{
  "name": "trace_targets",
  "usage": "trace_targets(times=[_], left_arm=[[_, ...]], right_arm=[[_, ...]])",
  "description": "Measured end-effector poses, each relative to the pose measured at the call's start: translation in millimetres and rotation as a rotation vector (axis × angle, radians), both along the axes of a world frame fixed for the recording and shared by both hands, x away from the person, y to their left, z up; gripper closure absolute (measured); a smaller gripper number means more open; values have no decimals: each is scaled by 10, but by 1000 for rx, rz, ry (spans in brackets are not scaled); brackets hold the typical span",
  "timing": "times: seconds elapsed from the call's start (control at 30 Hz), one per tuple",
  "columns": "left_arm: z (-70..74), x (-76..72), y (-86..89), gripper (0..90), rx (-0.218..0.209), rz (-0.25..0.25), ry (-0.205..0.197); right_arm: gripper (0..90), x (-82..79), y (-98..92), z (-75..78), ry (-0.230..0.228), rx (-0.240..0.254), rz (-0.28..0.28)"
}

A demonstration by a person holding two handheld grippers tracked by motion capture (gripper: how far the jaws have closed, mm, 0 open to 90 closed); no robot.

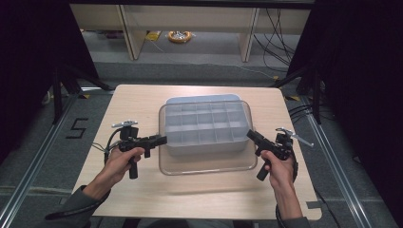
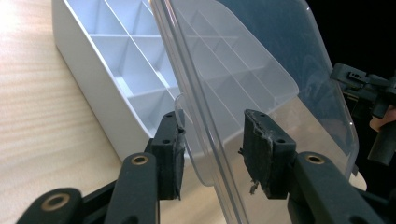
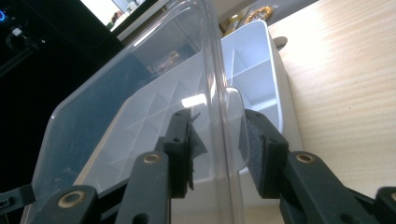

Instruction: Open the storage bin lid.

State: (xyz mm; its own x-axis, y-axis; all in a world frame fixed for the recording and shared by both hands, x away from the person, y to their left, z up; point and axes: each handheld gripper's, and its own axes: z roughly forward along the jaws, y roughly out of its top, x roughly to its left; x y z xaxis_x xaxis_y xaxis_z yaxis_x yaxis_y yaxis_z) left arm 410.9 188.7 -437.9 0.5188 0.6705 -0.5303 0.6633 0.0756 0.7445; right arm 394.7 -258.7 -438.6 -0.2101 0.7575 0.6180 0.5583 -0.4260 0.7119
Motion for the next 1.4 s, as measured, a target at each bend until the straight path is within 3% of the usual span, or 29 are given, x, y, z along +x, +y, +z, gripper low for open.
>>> trace_targets(times=[0.07,0.17,0.2,0.3,0.33,0.37,0.47,0.53,0.57,0.6,0.63,0.73,0.83,0.87,0.9,1.07,1.17,1.23,1.4], left_arm=[[-12,-38,0,584,5,-4,6],[-31,-90,-1,583,1,-7,13],[-43,-102,1,583,4,-9,7],[-74,-158,8,584,10,-20,12],[-80,-169,6,583,4,-20,13],[-88,-192,10,582,8,-21,14],[-102,-239,17,582,4,-25,17],[-111,-273,20,583,6,-26,12],[-127,-311,21,583,13,-31,14],[-127,-311,21,583,13,-31,14],[-158,-348,18,583,14,-41,23],[-196,-388,12,580,16,-52,32],[-248,-457,13,579,23,-63,38],[-260,-480,12,579,24,-62,41],[-273,-501,16,579,24,-67,42],[-309,-580,34,579,26,-73,49],[-324,-624,51,579,32,-80,47],[-341,-656,53,577,39,-70,42],[-396,-735,74,577,51,-88,59]], right_arm=[[650,-47,-26,-25,-20,-16,13],[651,-100,-13,-21,-12,-1,6],[651,-113,-30,-31,-26,-43,8],[650,-169,-26,-42,-19,-53,4],[649,-190,-9,-46,0,-9,11],[649,-208,-23,-77,-27,-47,20],[649,-243,-20,-84,-26,-37,22],[648,-305,-11,-71,-13,-54,13],[648,-356,4,-74,3,-18,14],[648,-374,4,-77,13,-22,10],[648,-377,-16,-104,-12,-50,23],[647,-435,-4,-116,14,-31,7],[646,-512,-26,-192,12,-68,10],[646,-531,-31,-217,-2,-38,31],[645,-561,-11,-213,40,-31,11],[644,-656,-14,-292,23,-34,37],[643,-706,10,-287,49,-26,26],[642,-731,7,-314,22,-53,39],[642,-853,31,-358,40,-51,45]])
